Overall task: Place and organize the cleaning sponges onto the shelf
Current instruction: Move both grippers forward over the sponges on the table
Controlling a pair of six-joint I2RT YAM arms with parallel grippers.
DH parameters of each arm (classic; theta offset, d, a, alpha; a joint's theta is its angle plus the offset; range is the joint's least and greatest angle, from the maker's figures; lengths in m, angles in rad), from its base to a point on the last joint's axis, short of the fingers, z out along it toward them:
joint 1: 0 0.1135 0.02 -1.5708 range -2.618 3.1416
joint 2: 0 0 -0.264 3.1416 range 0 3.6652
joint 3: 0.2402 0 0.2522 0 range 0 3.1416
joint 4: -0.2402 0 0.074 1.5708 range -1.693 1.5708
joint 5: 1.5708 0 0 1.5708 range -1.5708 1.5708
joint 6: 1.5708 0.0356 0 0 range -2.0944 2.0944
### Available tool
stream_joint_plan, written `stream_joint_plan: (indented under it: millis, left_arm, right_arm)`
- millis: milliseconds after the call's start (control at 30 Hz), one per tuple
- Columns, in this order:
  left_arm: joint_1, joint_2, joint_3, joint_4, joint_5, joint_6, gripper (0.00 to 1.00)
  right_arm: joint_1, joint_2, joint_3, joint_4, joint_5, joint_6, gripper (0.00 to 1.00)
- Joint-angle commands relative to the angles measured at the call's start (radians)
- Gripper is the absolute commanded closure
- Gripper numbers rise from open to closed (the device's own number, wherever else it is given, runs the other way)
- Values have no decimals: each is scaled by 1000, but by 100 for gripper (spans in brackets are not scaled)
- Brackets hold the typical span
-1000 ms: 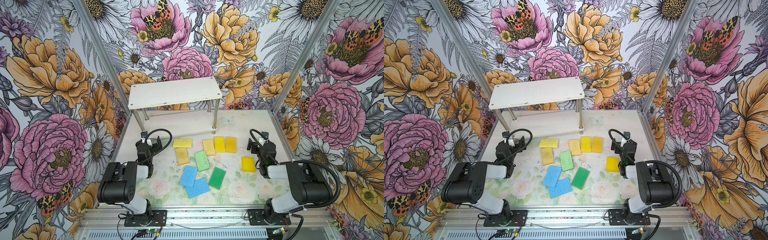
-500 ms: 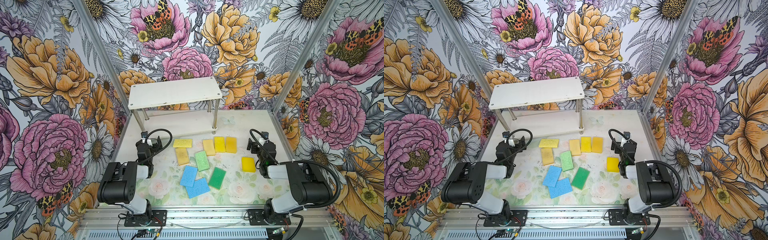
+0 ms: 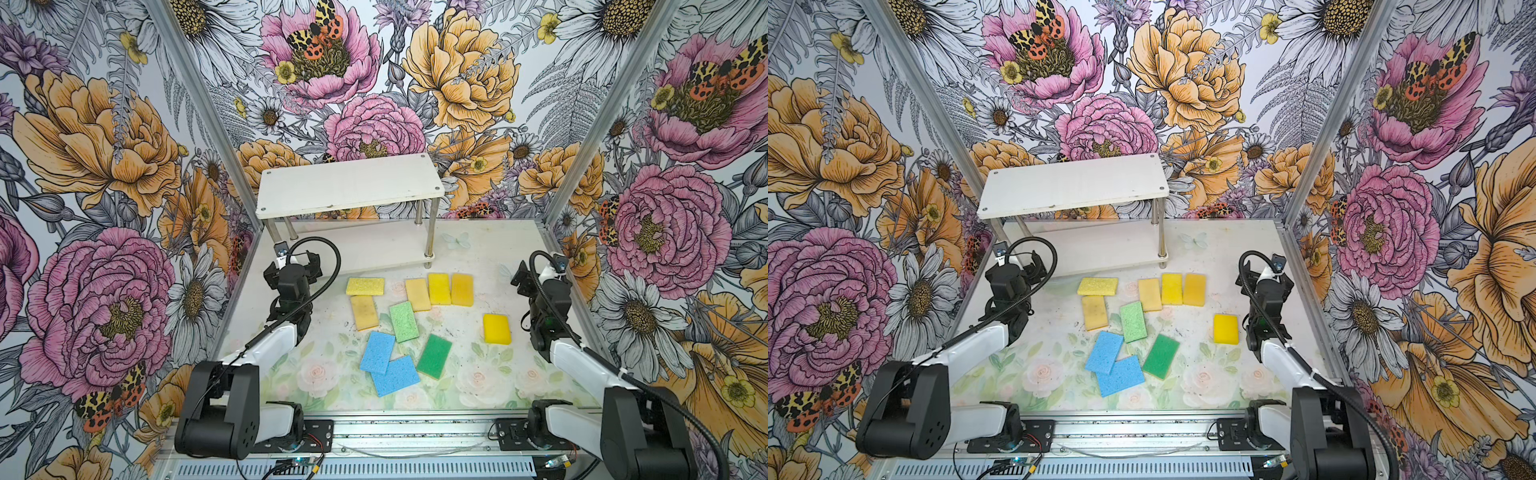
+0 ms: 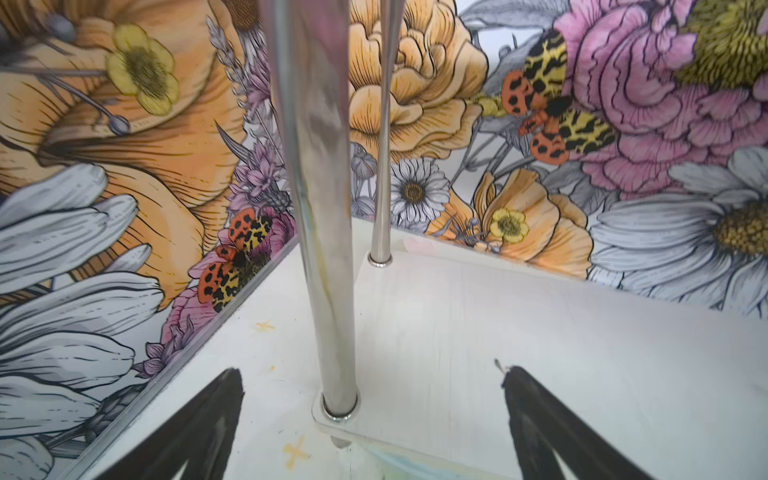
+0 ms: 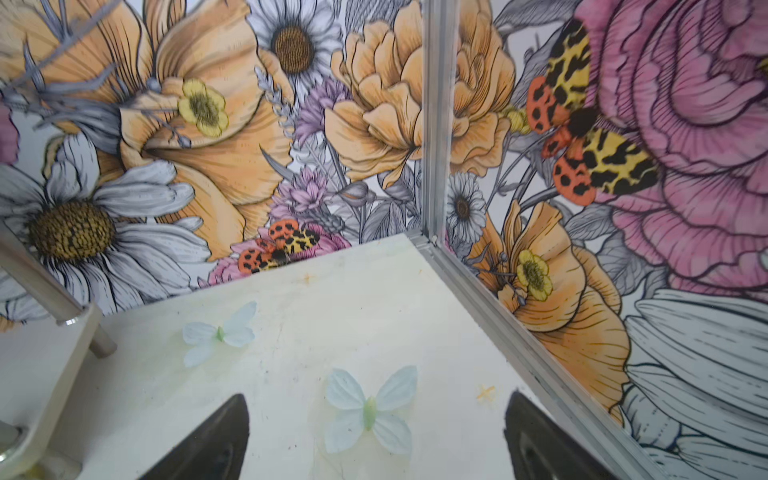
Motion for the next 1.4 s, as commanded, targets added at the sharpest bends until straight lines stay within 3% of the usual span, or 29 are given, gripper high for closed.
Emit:
stream_joint_plan:
  millis: [0,133,267,367,467,600,700,767,933,1033,1367]
  left_arm:
    - [11,-68,64,-356,45,-170,1]
    - [11,-116,152,-599,261,-350,1]
    - [-19,-169,168,-751,242,-590,1]
    - [-18,-266,134,-758,437,-562,1]
    - [-31,-380,64,-690,564,-511,1]
    - [-14,-481,-24,-613,676,-616,1]
    - [-31,-463,-25,-613,756,-656,1]
    - [-71,-429,-6,-645,772,-655,1]
    - [-245,-429,-16,-674,655,-659,1]
    - [-326,-422,-24,-678,646,-657,1]
    - [-512,-247,1,-703,628,-668,5]
  right_arm:
    - [-6,-76,106,-313,-1,142,5]
    - [-7,-117,192,-548,-98,204,6]
    - [-8,-120,251,-681,-257,254,8]
    - [-7,-85,316,-784,-368,282,11]
    - [-7,-49,373,-877,-460,305,13]
    - [-1,-21,405,-933,-598,332,14]
    - [10,-12,416,-980,-662,357,14]
    - [24,-9,422,-1015,-686,359,14]
    - [84,-28,411,-1102,-667,347,14]
    - [129,-41,388,-1139,-656,344,13]
    - [298,-69,287,-1151,-575,421,12]
